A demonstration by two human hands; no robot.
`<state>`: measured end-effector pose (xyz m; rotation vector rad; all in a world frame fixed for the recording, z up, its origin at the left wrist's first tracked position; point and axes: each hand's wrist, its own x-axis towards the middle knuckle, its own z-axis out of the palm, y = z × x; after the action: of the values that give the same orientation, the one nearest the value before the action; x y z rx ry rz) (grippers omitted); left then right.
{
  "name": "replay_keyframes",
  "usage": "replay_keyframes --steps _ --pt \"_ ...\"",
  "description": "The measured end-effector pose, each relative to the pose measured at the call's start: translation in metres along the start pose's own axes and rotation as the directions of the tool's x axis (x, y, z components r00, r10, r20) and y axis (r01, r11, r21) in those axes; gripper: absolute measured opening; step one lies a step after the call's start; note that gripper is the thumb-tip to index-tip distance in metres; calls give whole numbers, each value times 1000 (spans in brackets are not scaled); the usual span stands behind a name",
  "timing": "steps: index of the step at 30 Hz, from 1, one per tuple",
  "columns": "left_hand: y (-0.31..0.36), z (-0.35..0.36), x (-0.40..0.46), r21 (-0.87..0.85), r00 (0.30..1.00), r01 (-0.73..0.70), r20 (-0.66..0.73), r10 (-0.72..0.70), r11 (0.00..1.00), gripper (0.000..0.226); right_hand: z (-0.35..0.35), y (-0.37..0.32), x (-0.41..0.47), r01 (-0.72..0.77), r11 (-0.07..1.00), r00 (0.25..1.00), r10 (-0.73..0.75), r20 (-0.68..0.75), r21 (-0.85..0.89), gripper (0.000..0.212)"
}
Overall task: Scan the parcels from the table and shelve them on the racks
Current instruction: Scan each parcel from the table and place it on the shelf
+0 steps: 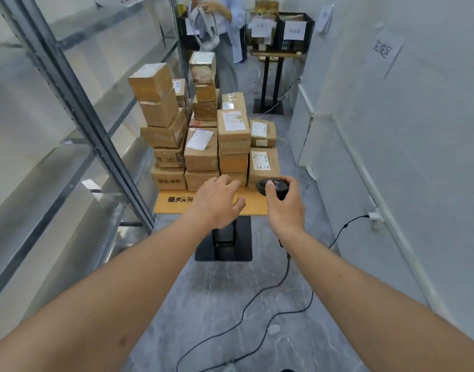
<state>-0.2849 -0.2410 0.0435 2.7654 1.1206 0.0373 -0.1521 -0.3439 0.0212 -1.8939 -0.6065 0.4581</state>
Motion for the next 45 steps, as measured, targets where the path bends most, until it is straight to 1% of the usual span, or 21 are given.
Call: replay_keyframes --steps 4,8,10,14,20,24,28,32,34,37,40,43,45 --pt "10 15 53 -8 998 -33 51 33 999 58 -6 13 48 -36 999 999 35 -21 -7 29" --pt "24 32 107 -12 995 -25 93 26 1000 58 -11 31 103 -72 997 997 72 -5 -25 30" --pt "31 42 135 -20 994 2 108 0 1000 56 -13 41 134 -94 995 995 95 15 -41 29" --pt "45 67 195 -25 990 74 125 -70 997 56 -13 65 203 -102 992 991 108 76 -80 21" --pt "67 100 271 -59 957 216 209 -199 975 57 -8 99 294 -154 980 969 175 172 -127 29" --pt "69 119 309 -65 928 287 266 -260 956 55 -1 117 336 -172 975 959 198 205 -140 27" --pt "65 138 337 -63 910 326 293 -294 943 56 10 131 367 -193 967 948 227 221 -165 30" --pt "59 160 360 -70 891 375 302 -338 924 55 26 146 391 -211 961 936 251 247 -177 21" --pt "54 173 369 -69 879 403 307 -365 913 55 35 153 400 -211 959 931 257 260 -191 22" --pt "44 195 378 -43 877 419 278 -391 907 56 45 163 410 -209 956 930 260 260 -208 31" --pt "40 211 382 -18 875 433 250 -415 901 61 50 173 416 -212 948 930 271 250 -238 33" --pt "40 219 382 -58 861 478 231 -454 876 60 52 180 420 -225 939 925 290 245 -261 32" --pt "41 219 381 -89 849 511 212 -485 855 65 51 183 420 -223 936 926 291 241 -274 31"
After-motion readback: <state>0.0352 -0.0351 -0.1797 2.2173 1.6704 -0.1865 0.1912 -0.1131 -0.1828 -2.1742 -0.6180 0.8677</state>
